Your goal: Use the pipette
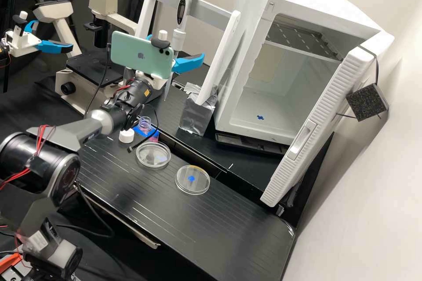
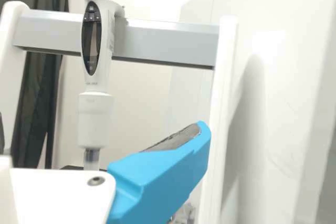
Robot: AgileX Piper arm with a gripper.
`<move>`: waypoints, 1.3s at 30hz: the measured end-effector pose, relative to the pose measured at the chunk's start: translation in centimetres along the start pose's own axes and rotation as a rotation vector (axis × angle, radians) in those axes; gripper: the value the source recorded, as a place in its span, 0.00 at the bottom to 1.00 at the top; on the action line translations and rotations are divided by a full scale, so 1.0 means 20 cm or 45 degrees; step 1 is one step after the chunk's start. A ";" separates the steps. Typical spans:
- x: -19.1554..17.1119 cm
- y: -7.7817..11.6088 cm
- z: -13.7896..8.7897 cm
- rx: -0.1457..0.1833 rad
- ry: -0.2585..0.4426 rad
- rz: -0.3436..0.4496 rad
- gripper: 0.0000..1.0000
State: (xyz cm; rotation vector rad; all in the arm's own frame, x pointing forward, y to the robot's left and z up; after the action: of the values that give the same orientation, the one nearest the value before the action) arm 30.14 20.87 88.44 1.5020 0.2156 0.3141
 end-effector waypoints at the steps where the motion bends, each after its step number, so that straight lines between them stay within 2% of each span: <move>1: 0.03 0.00 -0.01 -0.008 -0.010 -0.005 1.00; 10: 0.24 0.02 -0.03 -0.057 -0.105 -0.040 1.00; 13: 0.28 0.01 -0.03 -0.095 -0.110 -0.054 1.00; 14: 0.29 0.02 -0.03 -0.108 -0.106 -0.052 0.00; 18: 0.33 0.01 -0.04 -0.112 -0.105 -0.064 0.00; 21: 0.34 0.00 -0.05 -0.098 -0.103 -0.070 0.00; 28: 0.35 0.01 -0.06 -0.111 -0.101 -0.062 0.00; 34: 0.35 0.00 -0.08 -0.090 -0.096 -0.069 0.00; 39: 0.35 -0.01 -0.08 -0.099 -0.109 -0.071 0.00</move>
State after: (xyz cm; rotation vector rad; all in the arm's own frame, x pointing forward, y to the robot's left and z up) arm 36.31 24.66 88.52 1.4269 0.1747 0.2113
